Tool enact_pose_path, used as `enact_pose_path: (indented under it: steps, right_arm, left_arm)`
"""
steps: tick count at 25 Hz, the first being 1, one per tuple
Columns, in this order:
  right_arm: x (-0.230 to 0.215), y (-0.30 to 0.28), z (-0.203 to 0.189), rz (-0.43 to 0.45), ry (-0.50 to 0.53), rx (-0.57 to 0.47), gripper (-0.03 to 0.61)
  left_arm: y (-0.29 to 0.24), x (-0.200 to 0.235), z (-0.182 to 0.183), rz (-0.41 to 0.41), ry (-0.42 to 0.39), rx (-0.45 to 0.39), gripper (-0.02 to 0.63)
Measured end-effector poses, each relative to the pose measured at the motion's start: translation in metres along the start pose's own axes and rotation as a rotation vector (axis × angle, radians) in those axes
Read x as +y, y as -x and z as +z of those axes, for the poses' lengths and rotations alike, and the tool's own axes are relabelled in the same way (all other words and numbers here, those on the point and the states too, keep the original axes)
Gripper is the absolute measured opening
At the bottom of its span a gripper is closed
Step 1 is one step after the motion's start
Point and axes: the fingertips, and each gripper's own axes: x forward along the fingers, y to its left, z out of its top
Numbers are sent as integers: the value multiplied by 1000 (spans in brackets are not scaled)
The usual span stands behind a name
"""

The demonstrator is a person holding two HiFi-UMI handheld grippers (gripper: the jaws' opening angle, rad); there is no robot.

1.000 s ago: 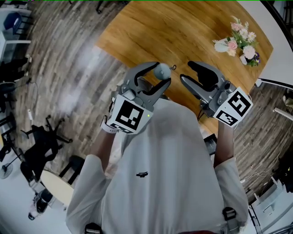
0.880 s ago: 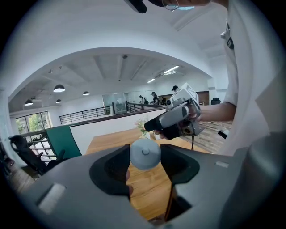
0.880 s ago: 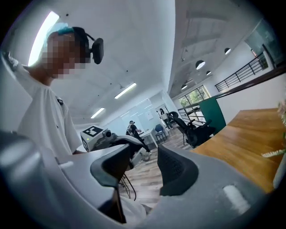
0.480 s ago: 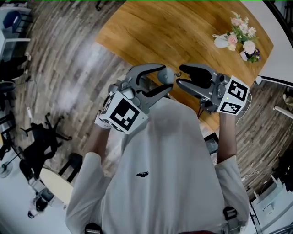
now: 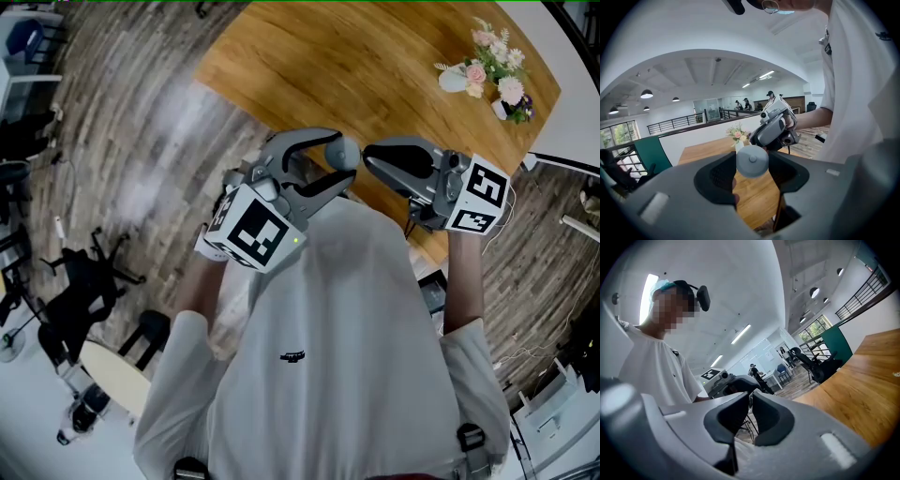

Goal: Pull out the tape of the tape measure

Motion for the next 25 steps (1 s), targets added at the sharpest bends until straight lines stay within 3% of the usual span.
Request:
enact_pose_path:
  steps: [8,15,23,25]
  right_arm:
    - [-11,8,1,-102,30,-18,20]
    - [-28,9,-8,-300,120,91,20]
    - [-69,52,-1,-532,107,88,18]
    - [-85,66,-2,-648,145,109,18]
  left_arm:
    - [-5,2,-6,25,20,18,238]
    - [-10,13,-17,52,43,87,236]
    - [-14,19,-36,52,78,141,236]
    - [-14,19,-43,51,81,164,236]
